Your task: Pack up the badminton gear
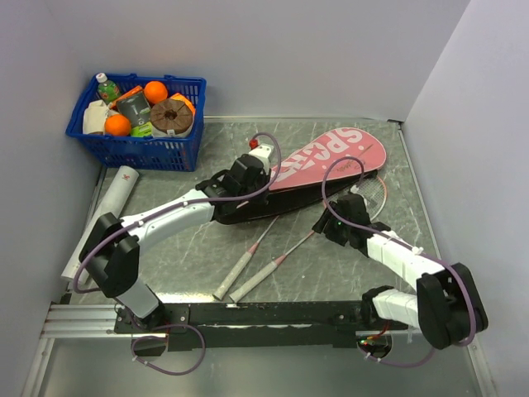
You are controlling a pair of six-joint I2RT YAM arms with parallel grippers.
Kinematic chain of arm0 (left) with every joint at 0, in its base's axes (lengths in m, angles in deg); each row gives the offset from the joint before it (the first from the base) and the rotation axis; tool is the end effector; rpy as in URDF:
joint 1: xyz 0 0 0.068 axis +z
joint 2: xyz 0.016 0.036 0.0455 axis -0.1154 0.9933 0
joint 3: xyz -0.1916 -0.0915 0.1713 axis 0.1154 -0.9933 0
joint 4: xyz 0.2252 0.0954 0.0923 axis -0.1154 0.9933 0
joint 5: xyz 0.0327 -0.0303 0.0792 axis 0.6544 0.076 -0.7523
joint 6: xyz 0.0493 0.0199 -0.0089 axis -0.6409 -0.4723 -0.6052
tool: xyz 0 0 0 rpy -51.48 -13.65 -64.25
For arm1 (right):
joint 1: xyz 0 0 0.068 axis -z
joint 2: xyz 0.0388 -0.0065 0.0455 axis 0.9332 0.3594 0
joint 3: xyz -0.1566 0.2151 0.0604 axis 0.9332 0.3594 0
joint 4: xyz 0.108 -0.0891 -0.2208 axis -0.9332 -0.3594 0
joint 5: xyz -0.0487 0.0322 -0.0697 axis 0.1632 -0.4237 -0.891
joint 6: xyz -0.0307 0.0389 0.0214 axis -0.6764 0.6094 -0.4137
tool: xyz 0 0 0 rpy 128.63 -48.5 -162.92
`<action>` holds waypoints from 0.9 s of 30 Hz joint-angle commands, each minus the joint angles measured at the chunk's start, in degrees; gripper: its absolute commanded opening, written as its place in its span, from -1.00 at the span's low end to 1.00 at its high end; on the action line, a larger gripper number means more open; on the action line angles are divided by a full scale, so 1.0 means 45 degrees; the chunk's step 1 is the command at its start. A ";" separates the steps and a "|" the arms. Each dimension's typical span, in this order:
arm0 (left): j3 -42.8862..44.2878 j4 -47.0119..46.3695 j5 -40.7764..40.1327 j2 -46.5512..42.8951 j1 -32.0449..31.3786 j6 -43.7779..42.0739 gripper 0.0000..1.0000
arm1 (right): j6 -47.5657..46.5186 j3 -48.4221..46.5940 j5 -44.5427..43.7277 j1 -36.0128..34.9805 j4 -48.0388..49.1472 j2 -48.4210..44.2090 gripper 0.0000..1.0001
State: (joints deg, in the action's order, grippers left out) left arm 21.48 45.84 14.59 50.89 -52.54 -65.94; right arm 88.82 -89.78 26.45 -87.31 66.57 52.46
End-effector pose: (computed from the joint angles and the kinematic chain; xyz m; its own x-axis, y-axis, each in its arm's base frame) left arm 0.2589 -0.2595 0.2815 -0.5961 0.0782 -0.7991 0.4295 0.8719 -0.2350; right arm 0.2026 0.0686 0.1696 -0.7580 0.4571 -0.4654 0.2330 0.8561 0.4612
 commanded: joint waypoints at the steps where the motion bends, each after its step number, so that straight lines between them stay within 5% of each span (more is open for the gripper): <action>1: 0.0031 -0.0222 0.0387 -0.0808 0.0124 0.0375 -0.98 | 0.1028 -0.0303 -0.0449 -0.0506 0.1575 0.0654 0.28; 14: -0.0360 -0.0359 0.0680 -0.0964 0.0280 0.0356 -0.98 | 0.2180 -0.0460 -0.0587 -0.1015 0.2513 0.2978 0.10; 23: -0.0847 -0.0398 0.0817 -0.1277 0.0280 0.0375 -0.98 | 0.2376 -0.0265 0.0234 -0.0996 0.3782 0.4190 -0.76; 27: -0.1218 -0.0554 0.0856 -0.1491 0.0280 0.0550 -0.98 | 0.2182 -0.0148 0.0429 -0.1015 0.3958 0.4231 -1.00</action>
State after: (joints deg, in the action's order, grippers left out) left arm 17.00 45.76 17.49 47.48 -51.45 -65.02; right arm 101.23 -91.55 27.13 -91.55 84.75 69.90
